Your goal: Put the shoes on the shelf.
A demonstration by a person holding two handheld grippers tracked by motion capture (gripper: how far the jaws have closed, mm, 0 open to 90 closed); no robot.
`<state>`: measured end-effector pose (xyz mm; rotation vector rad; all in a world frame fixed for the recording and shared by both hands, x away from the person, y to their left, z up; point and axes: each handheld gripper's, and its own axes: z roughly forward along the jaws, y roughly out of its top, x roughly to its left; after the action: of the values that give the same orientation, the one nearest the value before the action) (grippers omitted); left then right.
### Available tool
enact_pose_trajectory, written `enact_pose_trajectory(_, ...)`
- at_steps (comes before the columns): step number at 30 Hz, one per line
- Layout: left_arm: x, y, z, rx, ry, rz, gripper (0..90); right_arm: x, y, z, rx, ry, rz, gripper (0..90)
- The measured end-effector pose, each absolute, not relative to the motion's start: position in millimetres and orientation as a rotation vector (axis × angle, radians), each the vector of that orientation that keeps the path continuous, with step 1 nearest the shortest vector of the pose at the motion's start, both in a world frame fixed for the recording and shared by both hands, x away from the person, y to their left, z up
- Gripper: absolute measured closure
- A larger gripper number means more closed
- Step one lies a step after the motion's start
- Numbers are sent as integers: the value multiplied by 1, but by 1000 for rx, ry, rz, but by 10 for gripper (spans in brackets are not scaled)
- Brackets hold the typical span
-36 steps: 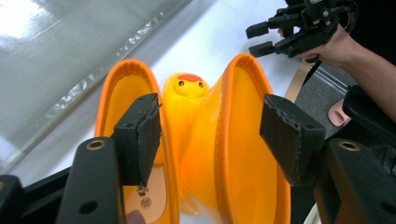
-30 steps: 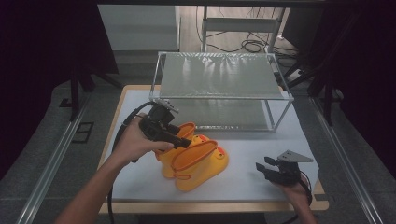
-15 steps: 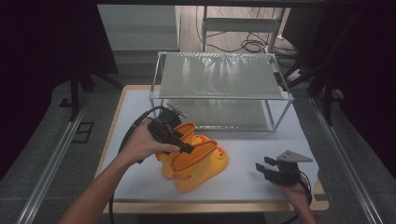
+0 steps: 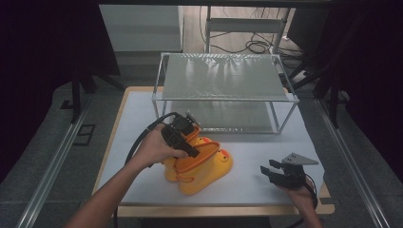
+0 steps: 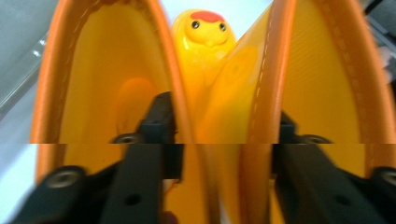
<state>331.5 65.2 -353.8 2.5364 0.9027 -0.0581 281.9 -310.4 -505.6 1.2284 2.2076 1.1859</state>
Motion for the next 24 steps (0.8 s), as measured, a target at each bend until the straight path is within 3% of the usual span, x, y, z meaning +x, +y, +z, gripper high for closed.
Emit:
enact_pose_trajectory(4,331,65,-353,2534,904,-40,813,282,-311,-506,1237,2204,1181,482)
enact_pose_trajectory(5,331,65,-352,2534,905,-36,822,282,-311,-506,1240,2204,1180,482)
enact_pose_trajectory(17,346,81,-349,2433,910,-178,825,283,-314,-505,1246,2189,1181,484)
enact_pose_trajectory(24,342,77,-324,2396,845,-195,821,282,-316,-503,1258,2173,1182,484)
